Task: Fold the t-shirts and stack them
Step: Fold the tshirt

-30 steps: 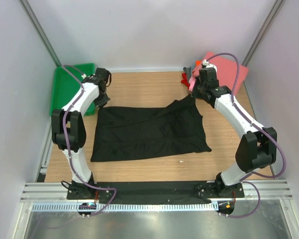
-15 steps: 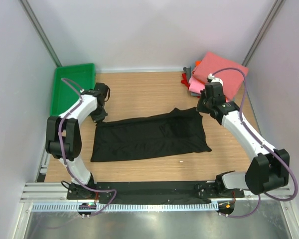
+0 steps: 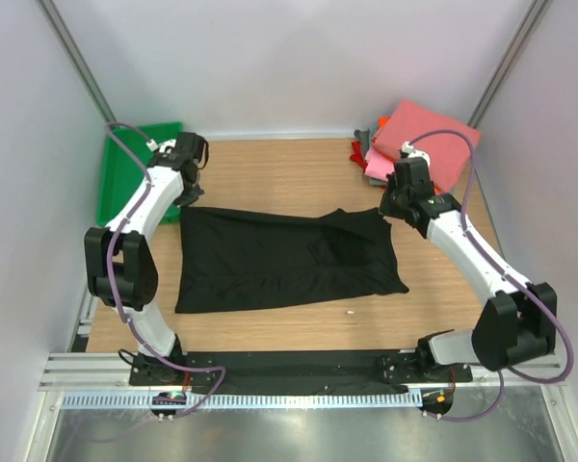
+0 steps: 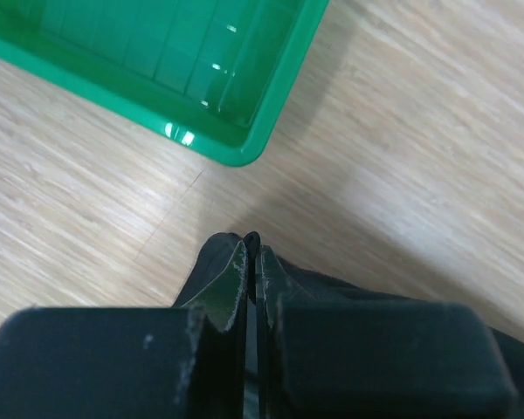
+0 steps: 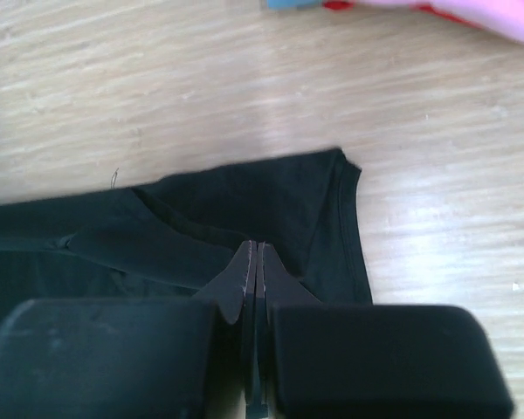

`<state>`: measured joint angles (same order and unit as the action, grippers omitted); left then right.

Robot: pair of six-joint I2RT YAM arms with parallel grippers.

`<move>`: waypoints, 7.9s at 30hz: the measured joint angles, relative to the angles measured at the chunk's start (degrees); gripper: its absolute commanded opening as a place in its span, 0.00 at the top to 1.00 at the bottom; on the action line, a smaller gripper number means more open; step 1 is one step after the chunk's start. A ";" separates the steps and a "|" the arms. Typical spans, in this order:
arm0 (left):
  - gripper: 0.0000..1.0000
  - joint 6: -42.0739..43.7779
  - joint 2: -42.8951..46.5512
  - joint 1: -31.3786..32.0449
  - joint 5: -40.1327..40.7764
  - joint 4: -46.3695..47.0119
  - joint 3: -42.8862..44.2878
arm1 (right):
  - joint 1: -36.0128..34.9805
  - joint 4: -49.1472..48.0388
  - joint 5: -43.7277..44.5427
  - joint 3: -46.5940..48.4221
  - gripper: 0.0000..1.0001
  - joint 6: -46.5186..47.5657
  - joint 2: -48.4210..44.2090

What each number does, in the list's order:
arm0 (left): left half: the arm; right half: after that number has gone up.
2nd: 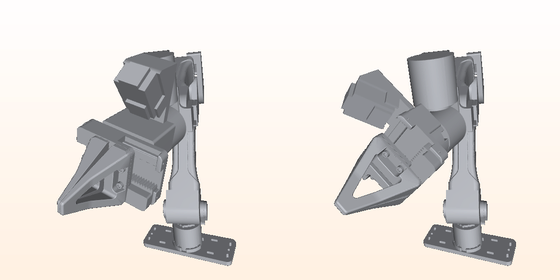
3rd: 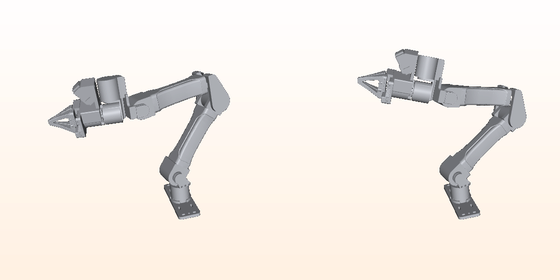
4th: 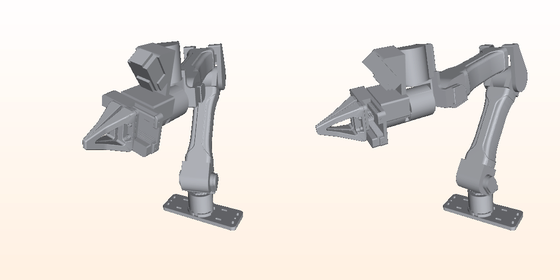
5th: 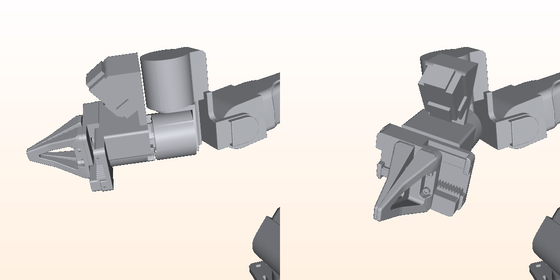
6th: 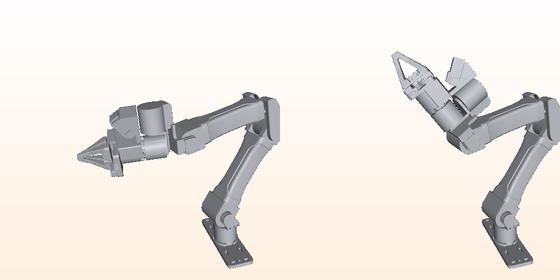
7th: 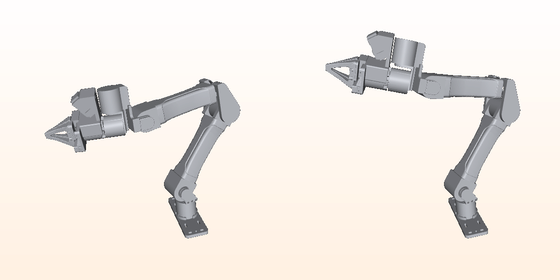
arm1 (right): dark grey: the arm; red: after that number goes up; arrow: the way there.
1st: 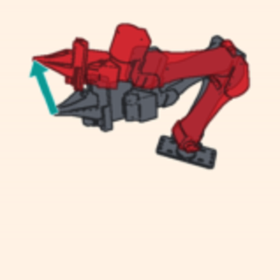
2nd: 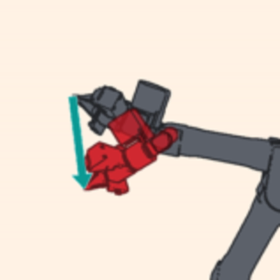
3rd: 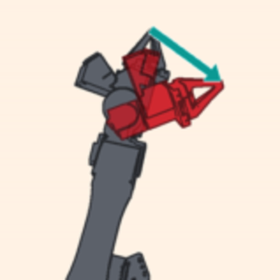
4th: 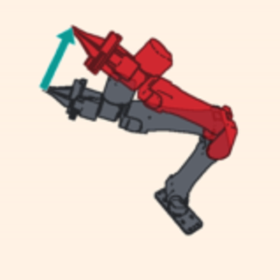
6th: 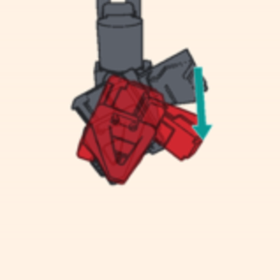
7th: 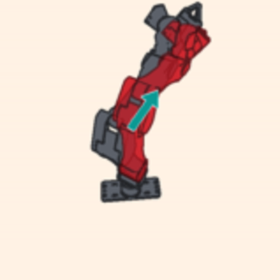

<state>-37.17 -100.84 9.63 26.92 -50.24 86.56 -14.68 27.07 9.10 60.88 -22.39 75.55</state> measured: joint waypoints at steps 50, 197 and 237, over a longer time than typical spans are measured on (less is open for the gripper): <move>0.83 -1.92 8.79 0.04 -1.40 1.11 -22.23 | 0.00 1.86 7.39 -8.15 0.97 -0.94 -4.22; 0.27 4.61 37.03 21.84 -13.53 0.33 -33.46 | -17.99 8.52 6.49 74.73 0.43 -5.55 73.92; 0.41 -27.26 33.53 44.89 -21.92 23.02 -56.19 | -29.31 -2.19 -11.34 -39.98 0.38 -34.05 -28.81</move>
<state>-64.42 -67.31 54.52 4.99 -27.22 30.37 -43.99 24.88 -2.24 20.91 -56.45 46.74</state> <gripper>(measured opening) 0.591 0.622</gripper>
